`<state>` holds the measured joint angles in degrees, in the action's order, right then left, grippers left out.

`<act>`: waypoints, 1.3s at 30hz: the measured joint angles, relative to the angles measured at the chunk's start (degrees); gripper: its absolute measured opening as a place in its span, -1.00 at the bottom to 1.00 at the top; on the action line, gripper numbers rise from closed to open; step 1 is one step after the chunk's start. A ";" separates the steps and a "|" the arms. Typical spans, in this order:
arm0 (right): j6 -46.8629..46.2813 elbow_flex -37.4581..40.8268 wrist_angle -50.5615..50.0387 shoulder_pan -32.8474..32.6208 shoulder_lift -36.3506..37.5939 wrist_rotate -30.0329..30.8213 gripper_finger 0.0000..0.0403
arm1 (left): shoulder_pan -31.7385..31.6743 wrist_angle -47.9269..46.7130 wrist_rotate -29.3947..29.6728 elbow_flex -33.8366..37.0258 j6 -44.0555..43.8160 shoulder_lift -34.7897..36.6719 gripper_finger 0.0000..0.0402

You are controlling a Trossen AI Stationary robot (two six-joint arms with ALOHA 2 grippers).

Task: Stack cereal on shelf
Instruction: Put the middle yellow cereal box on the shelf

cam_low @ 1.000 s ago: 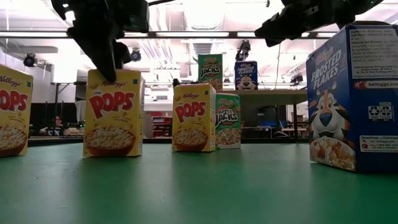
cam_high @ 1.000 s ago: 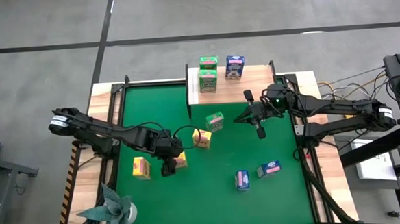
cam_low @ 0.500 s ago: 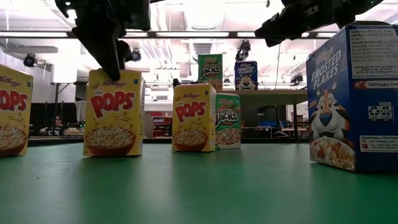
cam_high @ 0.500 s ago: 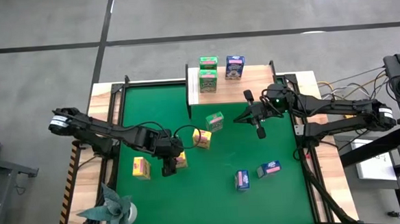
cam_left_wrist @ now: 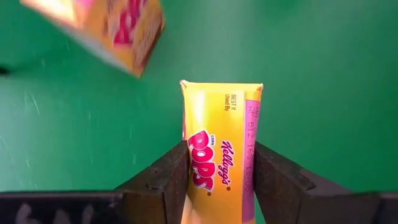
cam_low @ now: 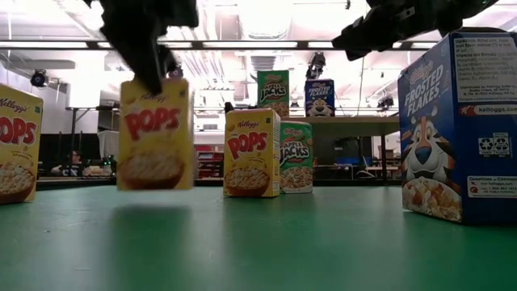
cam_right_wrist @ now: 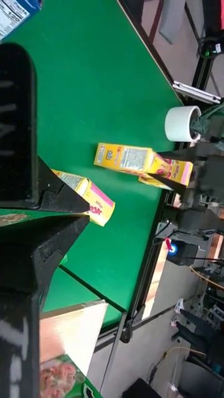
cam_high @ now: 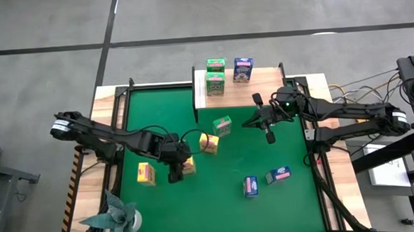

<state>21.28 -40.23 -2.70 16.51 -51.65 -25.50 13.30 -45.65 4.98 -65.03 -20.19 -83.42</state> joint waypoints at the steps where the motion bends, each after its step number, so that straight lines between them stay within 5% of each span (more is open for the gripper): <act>1: 0.55 0.00 -0.85 0.00 0.80 0.00 -0.96 | 0.00 -0.28 0.01 -1.35 1.20 0.00 -0.29; 7: 4.27 0.00 -3.67 -0.02 6.94 0.00 -0.96 | 0.02 -1.15 4.46 -12.09 11.60 0.03 -0.29; 15: 5.79 0.02 -6.84 -0.02 13.33 -0.46 -0.96 | -1.22 2.77 18.18 -25.66 27.30 -0.49 -0.29; 27: 4.59 3.45 -7.50 -0.02 15.85 -0.46 -0.96 | -14.46 15.08 18.47 -29.12 33.21 -6.07 -0.30; 31: 4.27 3.56 -7.50 -0.02 16.85 -0.46 -0.96 | -18.65 22.17 14.14 -29.75 33.47 -10.01 -0.30; 39: 4.26 3.56 -8.11 -0.02 18.32 -0.46 -0.96 | -21.84 22.22 10.52 -39.91 34.62 -19.99 -0.30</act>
<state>25.54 -36.67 -10.81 16.49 -33.33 -25.96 -8.54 -23.43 15.51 -104.93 14.43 -103.41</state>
